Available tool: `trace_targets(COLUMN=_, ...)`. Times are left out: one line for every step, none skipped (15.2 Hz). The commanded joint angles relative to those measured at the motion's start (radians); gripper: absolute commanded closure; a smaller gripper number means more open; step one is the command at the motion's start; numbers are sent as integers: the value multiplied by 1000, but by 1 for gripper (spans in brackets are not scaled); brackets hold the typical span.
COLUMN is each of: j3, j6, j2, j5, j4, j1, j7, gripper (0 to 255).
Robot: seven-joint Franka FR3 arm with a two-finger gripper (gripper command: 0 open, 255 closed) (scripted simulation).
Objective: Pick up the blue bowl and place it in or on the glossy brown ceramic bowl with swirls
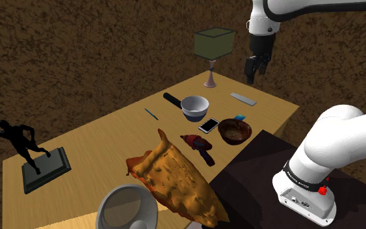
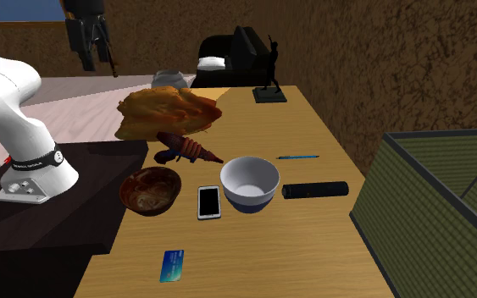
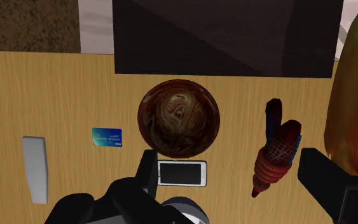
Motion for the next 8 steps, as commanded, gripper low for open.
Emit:
trace_targets(j3=0, j6=0, j2=0, j5=0, j4=0, j1=0, j7=0, gripper=0)
trace_targets(j3=4, j6=33, j2=29, j5=0, j4=-5, j1=1, j7=7, gripper=0)
trace_targets(j3=8, j6=67, j2=59, j5=1, j4=-8, j1=3, j7=15, gripper=0)
trace_targets(j3=12, j6=99, j2=91, j5=1, j4=-9, j1=4, j7=22, gripper=0)
trace_targets(j3=16, j6=132, j2=123, j5=0, j4=-10, j1=5, j7=30, gripper=0)
trace_targets(j3=20, j6=163, j2=157, j5=-1, j4=-8, j1=6, j7=37, gripper=0)
trace_targets(j3=23, j6=195, j2=191, j5=-2, j4=-6, j1=7, j7=44, gripper=0)
trace_targets(j3=27, j6=225, j2=226, j5=-3, j4=-1, j1=8, j7=52, gripper=0)
